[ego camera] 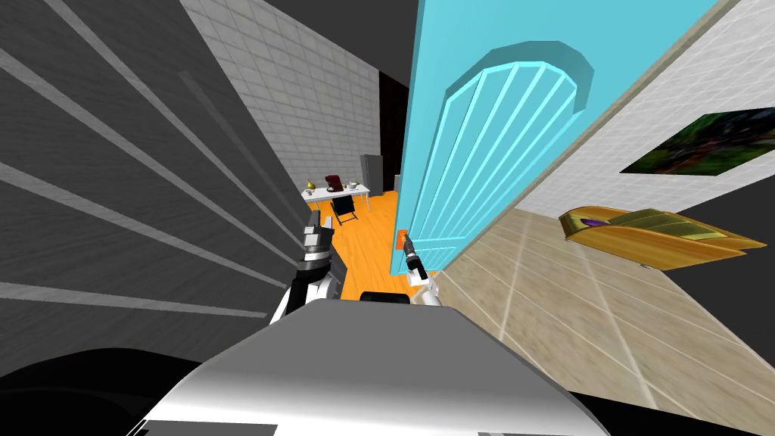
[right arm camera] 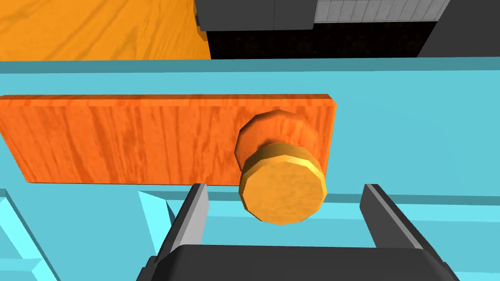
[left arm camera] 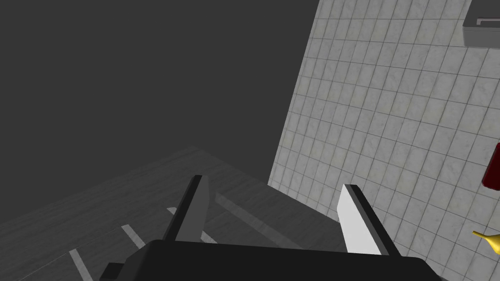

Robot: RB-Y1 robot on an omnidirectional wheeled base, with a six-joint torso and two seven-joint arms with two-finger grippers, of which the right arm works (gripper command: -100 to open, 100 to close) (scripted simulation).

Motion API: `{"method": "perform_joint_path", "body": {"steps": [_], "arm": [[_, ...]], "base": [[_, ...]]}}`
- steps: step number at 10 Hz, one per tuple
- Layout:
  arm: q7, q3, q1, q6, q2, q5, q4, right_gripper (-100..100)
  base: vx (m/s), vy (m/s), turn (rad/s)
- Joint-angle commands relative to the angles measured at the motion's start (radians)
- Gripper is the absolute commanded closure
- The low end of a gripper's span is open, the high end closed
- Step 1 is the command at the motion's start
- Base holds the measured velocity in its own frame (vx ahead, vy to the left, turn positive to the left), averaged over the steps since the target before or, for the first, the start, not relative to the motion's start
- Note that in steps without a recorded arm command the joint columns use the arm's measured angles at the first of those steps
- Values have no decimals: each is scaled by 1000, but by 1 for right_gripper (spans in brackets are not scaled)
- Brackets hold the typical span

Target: Push the door open

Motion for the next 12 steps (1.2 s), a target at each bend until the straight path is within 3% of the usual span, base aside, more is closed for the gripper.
{"method": "perform_joint_path", "body": {"steps": [1,2,3,8,9,12], "arm": [[0,-5,-7,-4,9,1,9,-100],[0,-3,-4,-3,5,1,6,-100],[0,-3,-4,-3,5,1,6,100],[0,-3,-4,-3,5,1,6,100],[-6,-30,-26,-9,-1,20,38,100],[-13,-56,-49,-16,-6,37,67,100]], "base": [[210,63,24],[93,33,3],[-12,-6,-7],[-19,-6,2],[113,9,-80],[148,29,-56]]}}
